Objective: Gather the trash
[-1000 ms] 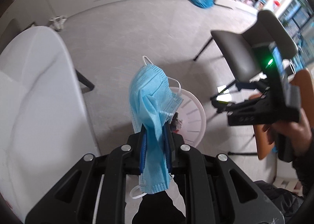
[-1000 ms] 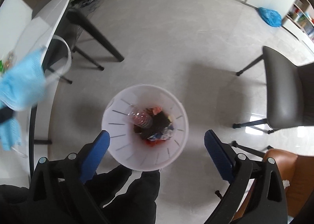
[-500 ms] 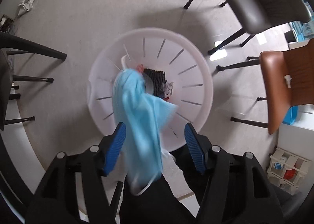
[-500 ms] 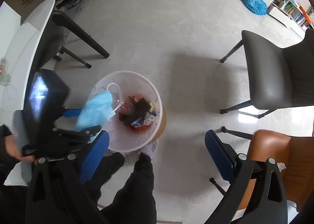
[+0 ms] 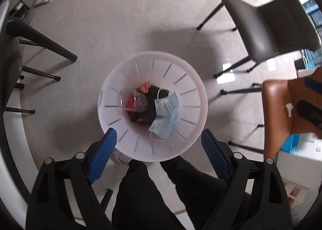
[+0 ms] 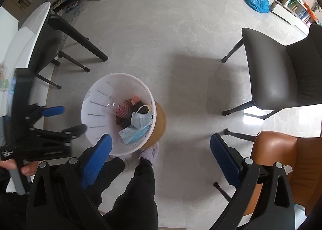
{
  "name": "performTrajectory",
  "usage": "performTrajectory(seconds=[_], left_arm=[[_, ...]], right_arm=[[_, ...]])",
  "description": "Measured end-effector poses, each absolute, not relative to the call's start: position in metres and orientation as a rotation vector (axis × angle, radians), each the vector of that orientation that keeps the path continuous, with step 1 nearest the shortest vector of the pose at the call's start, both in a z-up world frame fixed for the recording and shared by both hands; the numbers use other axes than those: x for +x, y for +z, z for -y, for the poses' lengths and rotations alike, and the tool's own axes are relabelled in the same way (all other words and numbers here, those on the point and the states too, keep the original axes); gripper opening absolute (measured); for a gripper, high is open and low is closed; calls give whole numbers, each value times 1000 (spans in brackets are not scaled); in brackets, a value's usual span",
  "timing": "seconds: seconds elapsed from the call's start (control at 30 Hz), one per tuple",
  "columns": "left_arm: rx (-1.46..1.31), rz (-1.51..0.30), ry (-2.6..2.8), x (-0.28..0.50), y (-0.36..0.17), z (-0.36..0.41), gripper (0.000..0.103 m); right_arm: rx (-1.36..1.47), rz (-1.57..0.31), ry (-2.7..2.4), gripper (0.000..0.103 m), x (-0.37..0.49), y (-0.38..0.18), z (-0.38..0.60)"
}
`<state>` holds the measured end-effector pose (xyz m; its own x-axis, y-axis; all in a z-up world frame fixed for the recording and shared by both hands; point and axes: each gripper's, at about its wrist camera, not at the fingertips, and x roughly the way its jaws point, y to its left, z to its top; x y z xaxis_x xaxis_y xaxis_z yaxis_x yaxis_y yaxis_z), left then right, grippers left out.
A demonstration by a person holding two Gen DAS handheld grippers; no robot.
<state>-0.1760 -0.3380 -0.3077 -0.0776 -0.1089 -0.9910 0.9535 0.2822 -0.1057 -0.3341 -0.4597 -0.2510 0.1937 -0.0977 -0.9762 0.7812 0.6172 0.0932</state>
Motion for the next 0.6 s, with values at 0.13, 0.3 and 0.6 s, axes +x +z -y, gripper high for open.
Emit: performTrajectory(seconds=[0.13, 0.3, 0.6], left_arm=[[839, -1246, -1071, -175, -281, 338, 90], [752, -1151, -1018, -162, -231, 329, 91], [531, -962, -811, -107, -116, 265, 92]], right_arm=[[679, -1249, -700, 100, -333, -257, 465], [642, -1280, -688, 101, -317, -259, 464], [447, -1170, -501, 101, -229, -198, 427]])
